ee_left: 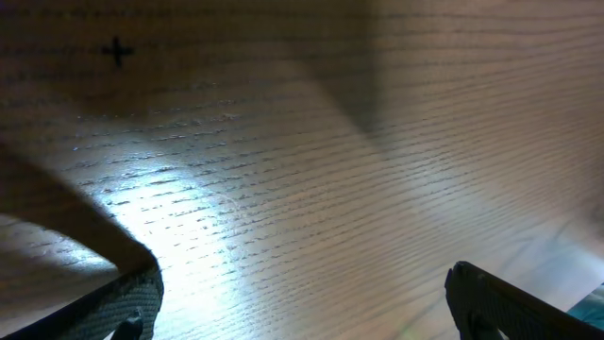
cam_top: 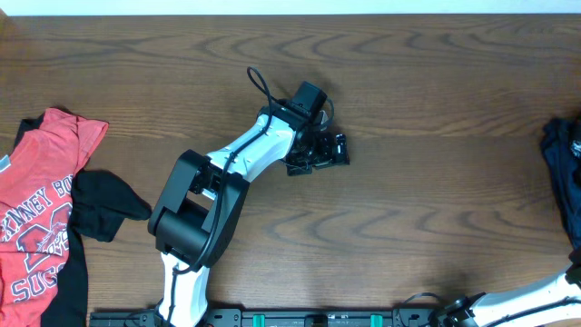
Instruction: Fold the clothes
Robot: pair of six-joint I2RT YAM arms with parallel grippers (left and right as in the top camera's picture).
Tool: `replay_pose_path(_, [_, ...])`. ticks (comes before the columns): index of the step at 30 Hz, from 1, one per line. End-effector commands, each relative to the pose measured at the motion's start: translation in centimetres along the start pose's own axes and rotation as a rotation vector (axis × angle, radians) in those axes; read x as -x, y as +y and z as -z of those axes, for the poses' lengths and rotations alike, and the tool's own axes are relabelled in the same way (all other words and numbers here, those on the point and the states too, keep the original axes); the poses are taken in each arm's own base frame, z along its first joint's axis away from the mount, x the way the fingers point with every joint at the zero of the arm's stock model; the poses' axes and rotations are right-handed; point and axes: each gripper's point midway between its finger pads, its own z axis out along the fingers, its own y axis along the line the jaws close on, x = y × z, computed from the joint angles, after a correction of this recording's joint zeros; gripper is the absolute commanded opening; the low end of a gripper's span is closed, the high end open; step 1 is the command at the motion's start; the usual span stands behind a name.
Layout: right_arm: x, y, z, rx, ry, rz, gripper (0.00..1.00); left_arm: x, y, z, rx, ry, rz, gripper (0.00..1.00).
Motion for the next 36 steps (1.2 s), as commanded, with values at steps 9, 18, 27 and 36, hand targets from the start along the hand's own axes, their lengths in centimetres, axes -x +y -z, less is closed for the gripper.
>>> replay_pose_path(9, [2.1, 2.3, 3.1, 0.081, -0.078, -0.005, 0.01, -0.6, 1.5, -1.2, 0.042, 0.032, 0.034, 0.98])
replay_pose_path(18, [2.8, 3.6, 9.6, 0.061, -0.167, -0.033, 0.01, -0.6, 1.5, -1.2, 0.041, 0.030, 0.033, 0.98])
replay_pose_path(27, [-0.9, 3.1, 10.0, 0.026, -0.036, -0.127, 0.01, -0.7, 1.4, -1.2, 0.036, 0.038, 0.030, 0.98])
replay_pose_path(36, [-3.6, 2.3, 10.1, -0.035, 0.065, -0.260, 0.01, -0.9, 1.5, -1.2, 0.037, 0.044, 0.034, 0.98])
